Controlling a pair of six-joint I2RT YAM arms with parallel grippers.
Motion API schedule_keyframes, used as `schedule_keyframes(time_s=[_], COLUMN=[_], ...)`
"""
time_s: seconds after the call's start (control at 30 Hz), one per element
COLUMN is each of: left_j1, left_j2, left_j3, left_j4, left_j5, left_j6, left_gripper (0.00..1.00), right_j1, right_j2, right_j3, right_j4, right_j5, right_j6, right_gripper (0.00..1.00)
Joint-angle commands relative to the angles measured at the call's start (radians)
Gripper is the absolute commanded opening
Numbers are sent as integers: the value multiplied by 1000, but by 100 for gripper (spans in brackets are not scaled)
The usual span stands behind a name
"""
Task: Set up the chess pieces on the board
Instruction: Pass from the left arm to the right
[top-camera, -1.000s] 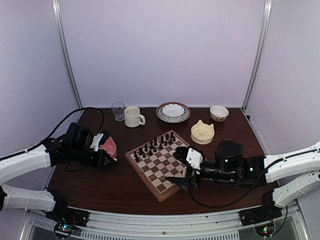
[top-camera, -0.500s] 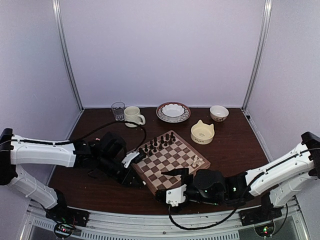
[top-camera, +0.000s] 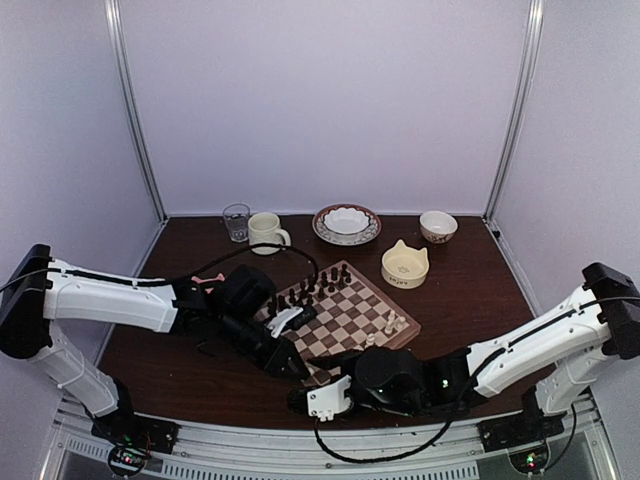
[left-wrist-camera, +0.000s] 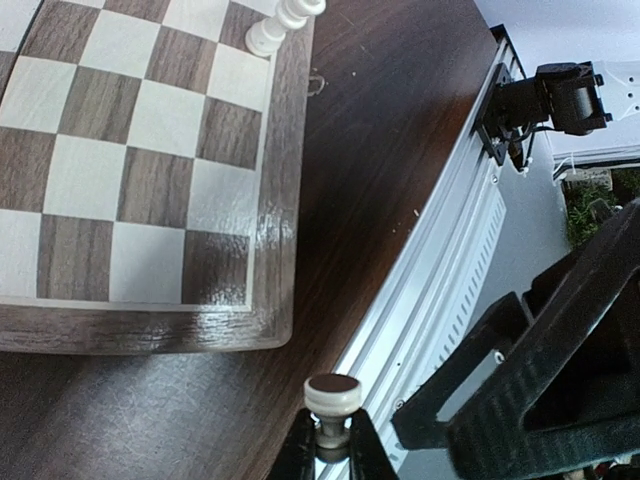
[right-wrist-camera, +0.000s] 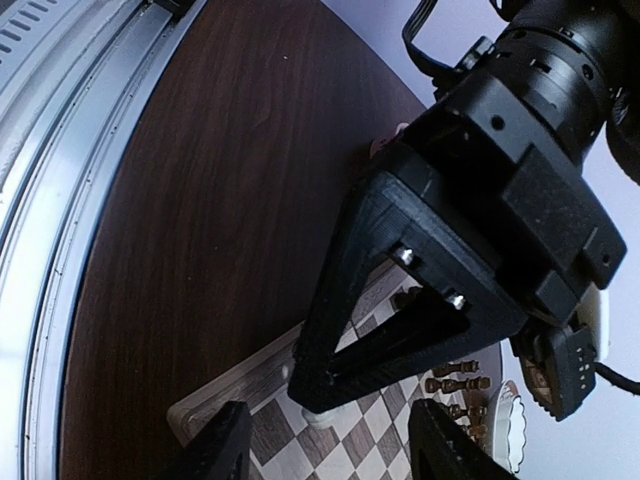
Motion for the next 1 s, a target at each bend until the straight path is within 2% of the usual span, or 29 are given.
schedule_keyframes(time_s=[0.0,0.07,0.63,0.97], left_j1=[-9,-9,-27,-27], left_j2=[23,29,39,7], left_j3=[38,41,49,42], left_j4=[53,54,53,44], left_j5=[29,31,50,8], left_j6=[-7,-6,-4,-6], left_gripper=[0,0,0,0], right_j1=[-6,-12,-57,-68], right_j2=[45,57,93,63], right_j3=[34,46,83,66], right_j4=[-41,-56,-92,-96], right_j5=[22,12,34,25], right_j6=[12,17,68,80], right_gripper=[53,49,45,51])
